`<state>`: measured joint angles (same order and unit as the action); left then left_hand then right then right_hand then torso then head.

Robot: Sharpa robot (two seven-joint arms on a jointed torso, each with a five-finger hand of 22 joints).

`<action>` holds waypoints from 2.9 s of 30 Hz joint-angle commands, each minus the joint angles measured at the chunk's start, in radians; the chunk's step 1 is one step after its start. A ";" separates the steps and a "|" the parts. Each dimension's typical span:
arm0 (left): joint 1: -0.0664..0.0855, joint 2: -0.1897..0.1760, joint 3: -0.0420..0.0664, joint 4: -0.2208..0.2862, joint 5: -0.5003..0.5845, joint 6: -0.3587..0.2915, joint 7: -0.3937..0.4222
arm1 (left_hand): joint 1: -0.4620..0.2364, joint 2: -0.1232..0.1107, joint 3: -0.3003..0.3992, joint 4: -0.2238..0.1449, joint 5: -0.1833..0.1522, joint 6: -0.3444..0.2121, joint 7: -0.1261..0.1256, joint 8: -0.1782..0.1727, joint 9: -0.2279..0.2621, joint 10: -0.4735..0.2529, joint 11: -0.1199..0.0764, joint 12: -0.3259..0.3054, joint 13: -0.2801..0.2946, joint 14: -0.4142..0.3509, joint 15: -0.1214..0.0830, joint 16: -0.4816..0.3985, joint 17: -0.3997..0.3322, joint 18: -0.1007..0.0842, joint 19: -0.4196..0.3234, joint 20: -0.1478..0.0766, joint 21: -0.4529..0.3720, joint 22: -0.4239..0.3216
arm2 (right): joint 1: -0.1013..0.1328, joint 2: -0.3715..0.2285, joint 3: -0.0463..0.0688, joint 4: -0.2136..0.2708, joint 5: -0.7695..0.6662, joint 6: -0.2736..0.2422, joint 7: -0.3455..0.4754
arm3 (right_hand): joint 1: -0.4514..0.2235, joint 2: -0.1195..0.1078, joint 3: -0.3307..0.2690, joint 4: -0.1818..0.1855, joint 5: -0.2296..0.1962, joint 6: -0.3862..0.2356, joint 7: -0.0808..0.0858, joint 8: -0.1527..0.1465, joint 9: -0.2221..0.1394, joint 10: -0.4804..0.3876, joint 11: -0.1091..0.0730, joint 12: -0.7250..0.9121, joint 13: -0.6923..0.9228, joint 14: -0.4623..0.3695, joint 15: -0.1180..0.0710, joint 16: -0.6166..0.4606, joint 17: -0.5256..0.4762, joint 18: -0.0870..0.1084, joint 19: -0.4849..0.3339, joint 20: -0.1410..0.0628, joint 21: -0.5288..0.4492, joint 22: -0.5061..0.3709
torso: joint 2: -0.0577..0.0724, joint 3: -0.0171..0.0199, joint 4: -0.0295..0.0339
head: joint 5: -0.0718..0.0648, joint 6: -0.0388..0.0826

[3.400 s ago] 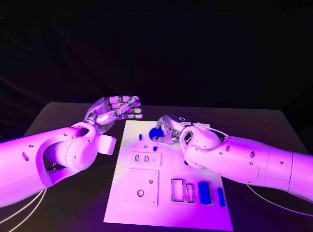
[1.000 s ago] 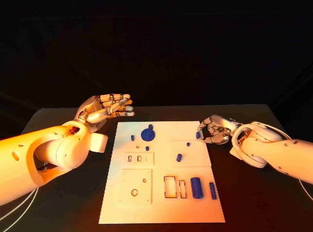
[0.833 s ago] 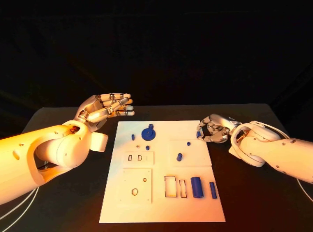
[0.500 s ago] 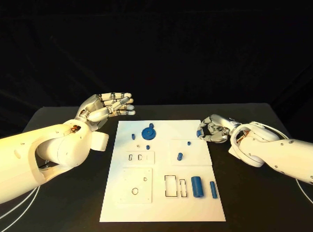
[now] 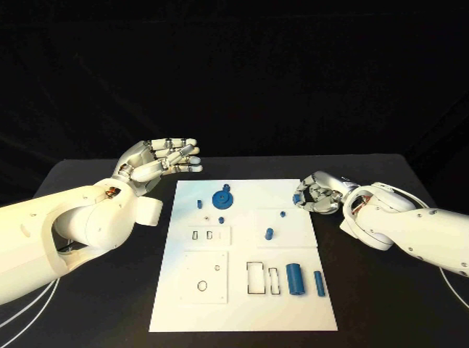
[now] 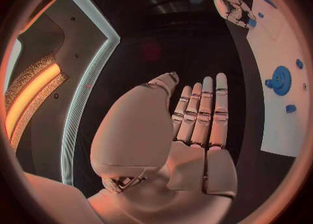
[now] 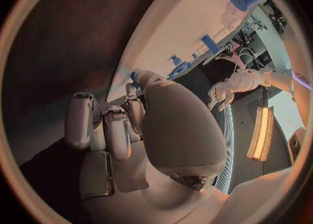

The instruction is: Assemble the parts on the task board

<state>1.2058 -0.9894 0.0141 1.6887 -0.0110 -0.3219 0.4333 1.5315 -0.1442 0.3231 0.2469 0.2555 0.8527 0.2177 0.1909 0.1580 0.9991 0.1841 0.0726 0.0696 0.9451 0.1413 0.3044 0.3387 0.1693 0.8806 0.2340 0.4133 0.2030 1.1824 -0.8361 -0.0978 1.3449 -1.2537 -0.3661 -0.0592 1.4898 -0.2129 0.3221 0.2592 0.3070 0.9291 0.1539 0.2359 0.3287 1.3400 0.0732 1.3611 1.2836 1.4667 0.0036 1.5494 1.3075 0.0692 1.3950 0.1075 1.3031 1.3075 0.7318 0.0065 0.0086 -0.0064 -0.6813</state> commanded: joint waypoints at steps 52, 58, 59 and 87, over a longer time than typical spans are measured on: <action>0.000 -0.003 0.000 0.001 -0.004 0.025 -0.015 | -0.001 -0.003 0.008 0.003 -0.005 0.002 0.017 0.002 0.002 0.002 0.001 -0.007 -0.002 -0.009 -0.003 0.002 0.004 0.008 -0.014 0.000 0.005 0.003 | 0.000 0.007 0.000 0.027 0.047 -0.132 0.016 | -0.044 0.029 0.106 -0.040 -0.063 0.062 -0.051 0.159 0.057 0.031 -0.047 0.013 0.022 0.094 -0.042 0.006 0.218 -0.003 0.018 -0.036 0.008 0.051 | -0.002 -0.0011 -0.0001 | -0.004 -0.002; 0.000 -0.002 0.000 -0.001 -0.004 0.024 -0.016 | -0.001 -0.003 0.009 0.003 -0.005 0.002 0.017 0.002 0.002 0.002 0.001 -0.007 -0.002 -0.009 -0.003 0.003 0.004 0.008 -0.014 0.000 0.006 0.004 | 0.020 0.004 0.001 0.073 0.089 -0.141 -0.023 | -0.060 0.033 0.112 -0.034 -0.053 0.047 -0.049 0.167 0.059 0.028 -0.045 0.008 0.018 0.093 -0.041 0.004 0.214 -0.002 0.017 -0.036 0.004 0.049 | -0.003 -0.0022 0.0015 | 0.007 -0.005; 0.000 -0.001 0.000 -0.001 -0.004 0.024 -0.016 | -0.001 -0.003 0.009 0.003 -0.005 0.002 0.017 0.002 0.002 0.002 0.001 -0.007 -0.002 -0.009 -0.003 0.003 0.004 0.008 -0.014 0.000 0.006 0.004 | 0.024 0.004 0.001 0.086 0.097 -0.141 -0.033 | -0.064 0.033 0.113 -0.032 -0.051 0.044 -0.048 0.168 0.060 0.026 -0.045 0.007 0.016 0.092 -0.041 0.003 0.212 -0.002 0.015 -0.036 0.001 0.047 | -0.002 -0.0016 0.0013 | 0.009 -0.006; 0.001 0.022 -0.001 -0.014 -0.008 0.012 -0.022 | -0.010 -0.005 0.018 0.002 -0.006 0.006 0.018 0.004 0.003 0.010 0.000 -0.004 0.000 0.009 -0.007 0.018 0.019 0.010 -0.010 -0.003 0.031 0.018 | -0.013 0.268 -0.019 0.221 -0.088 -0.111 -0.269 | -0.104 0.026 0.111 -0.018 -0.046 0.040 -0.055 0.198 0.069 0.039 -0.050 0.015 0.028 0.091 -0.045 0.000 0.204 -0.003 0.022 -0.039 0.005 0.053 | -0.001 -0.0018 0.0016 | 0.058 -0.018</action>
<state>1.2060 -0.9696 0.0125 1.6734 -0.0125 -0.3162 0.4081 1.5269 -0.1487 0.3343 0.2469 0.2555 0.8527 0.2177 0.1909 0.1604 0.9991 0.1841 0.0726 0.0697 0.9455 0.1341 0.3161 0.3559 0.1692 0.8736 0.2339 0.4409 0.2196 1.1713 -0.5723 -0.1167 1.5678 -1.2802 -0.4944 -0.2825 1.3945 -0.1869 0.4320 0.2348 0.2548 0.9679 0.1070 0.3677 0.3486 1.3758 0.0263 1.3698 1.3083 1.4684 -0.0344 1.5493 1.3077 0.0692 1.4133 0.0746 1.3061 1.3075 0.7297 0.0031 0.0109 0.0486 -0.6999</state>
